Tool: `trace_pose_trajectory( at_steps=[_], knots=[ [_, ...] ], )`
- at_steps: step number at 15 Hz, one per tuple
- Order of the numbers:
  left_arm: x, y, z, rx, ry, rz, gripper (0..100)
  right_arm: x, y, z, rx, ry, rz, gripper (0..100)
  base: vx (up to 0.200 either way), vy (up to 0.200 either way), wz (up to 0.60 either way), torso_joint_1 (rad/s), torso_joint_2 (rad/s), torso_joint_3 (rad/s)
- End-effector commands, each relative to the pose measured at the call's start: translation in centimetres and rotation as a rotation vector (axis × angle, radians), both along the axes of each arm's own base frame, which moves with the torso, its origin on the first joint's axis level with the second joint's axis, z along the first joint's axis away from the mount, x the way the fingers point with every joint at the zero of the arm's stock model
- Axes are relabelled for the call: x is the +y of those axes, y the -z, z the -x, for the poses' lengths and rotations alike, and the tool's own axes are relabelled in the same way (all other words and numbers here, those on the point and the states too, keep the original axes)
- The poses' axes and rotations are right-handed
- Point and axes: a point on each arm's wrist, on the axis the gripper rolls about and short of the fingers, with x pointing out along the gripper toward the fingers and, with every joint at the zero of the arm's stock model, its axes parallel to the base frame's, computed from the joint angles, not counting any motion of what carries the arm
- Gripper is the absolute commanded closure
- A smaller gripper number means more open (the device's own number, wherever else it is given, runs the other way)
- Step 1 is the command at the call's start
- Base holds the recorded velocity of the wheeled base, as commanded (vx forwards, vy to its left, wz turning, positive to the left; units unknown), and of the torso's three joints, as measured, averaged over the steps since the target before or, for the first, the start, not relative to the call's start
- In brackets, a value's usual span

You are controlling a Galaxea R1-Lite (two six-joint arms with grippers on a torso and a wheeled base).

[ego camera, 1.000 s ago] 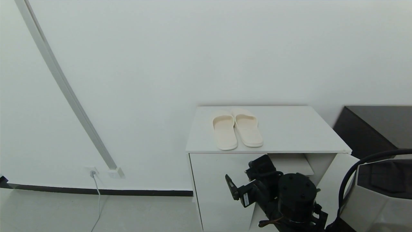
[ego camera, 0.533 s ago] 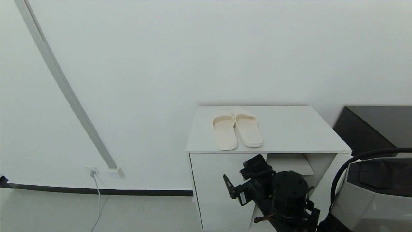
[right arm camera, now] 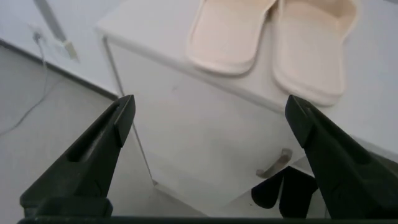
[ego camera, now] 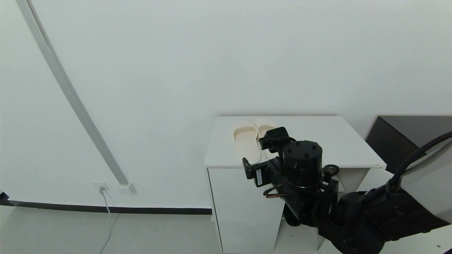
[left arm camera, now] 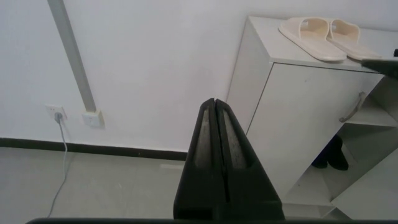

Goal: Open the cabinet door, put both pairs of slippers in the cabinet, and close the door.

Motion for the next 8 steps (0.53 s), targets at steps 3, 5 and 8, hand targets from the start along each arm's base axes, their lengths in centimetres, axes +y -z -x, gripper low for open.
trace_pose_trajectory(
  at_steps=[3, 5, 8],
  knots=[
    [0.00, 0.00, 0.00, 0.000, -0.001, 0.000, 100, 0.06, -1.78, -0.58, 0.124, 0.054, -0.084, 0, 0.000, 0.000, 0.00, 0.000, 0.00, 0.000],
    [0.00, 0.00, 0.00, 0.000, 0.001, -0.001, 100, 0.14, -1.91, -0.67, 0.146, 0.072, -0.095, 0, 0.000, 0.000, 0.00, 0.000, 0.00, 0.000],
    [-0.01, 0.00, 0.00, 0.000, 0.004, -0.001, 100, 0.14, -1.60, -0.68, 0.152, 0.074, -0.092, 0, 0.133, 0.000, 0.00, 0.002, 0.00, 0.002]
  ],
)
